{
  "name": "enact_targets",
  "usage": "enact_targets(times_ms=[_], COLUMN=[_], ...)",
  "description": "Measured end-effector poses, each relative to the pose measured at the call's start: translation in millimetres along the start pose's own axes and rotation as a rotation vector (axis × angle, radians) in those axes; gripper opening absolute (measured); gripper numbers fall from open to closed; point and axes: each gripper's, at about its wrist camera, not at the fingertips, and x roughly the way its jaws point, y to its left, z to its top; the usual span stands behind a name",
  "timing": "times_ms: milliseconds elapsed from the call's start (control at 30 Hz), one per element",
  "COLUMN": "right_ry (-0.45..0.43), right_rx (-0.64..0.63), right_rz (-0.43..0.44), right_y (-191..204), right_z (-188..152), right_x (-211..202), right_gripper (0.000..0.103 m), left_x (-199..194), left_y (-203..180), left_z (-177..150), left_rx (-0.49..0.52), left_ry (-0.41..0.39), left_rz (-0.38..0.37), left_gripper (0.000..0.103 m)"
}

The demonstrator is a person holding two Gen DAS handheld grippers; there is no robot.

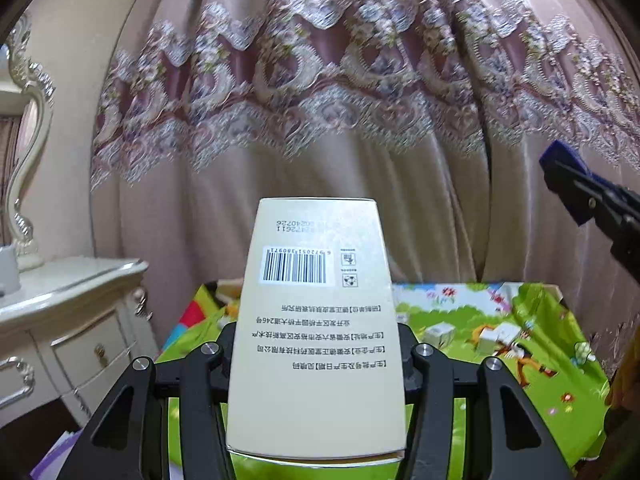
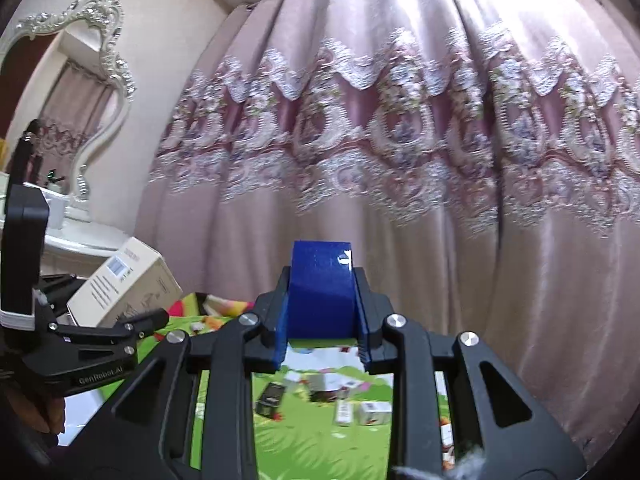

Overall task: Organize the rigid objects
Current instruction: 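Carry the cream box and blue cube into the storage box and release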

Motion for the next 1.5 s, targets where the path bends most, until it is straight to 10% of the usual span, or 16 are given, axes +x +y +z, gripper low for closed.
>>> enact_targets(times_ms=[867,1500], right_ry=[0.210,0.532], right_rx=[-0.078,-0.199], right_rz=[0.623,0.901], right_y=[159.3,262.6], right_z=[-7.2,-88.6], right_x=[39.6,65.0], right_gripper=[0.031,0.031], left_x=[-49.8,-54.9], left_y=[144.7,196.9], left_z=[-71.0,-141.7], left_rx=[-0.192,-0.345], left_ry=[0.235,0.473], left_rz=[0.331,0.435], left_gripper=[0.052,0.052])
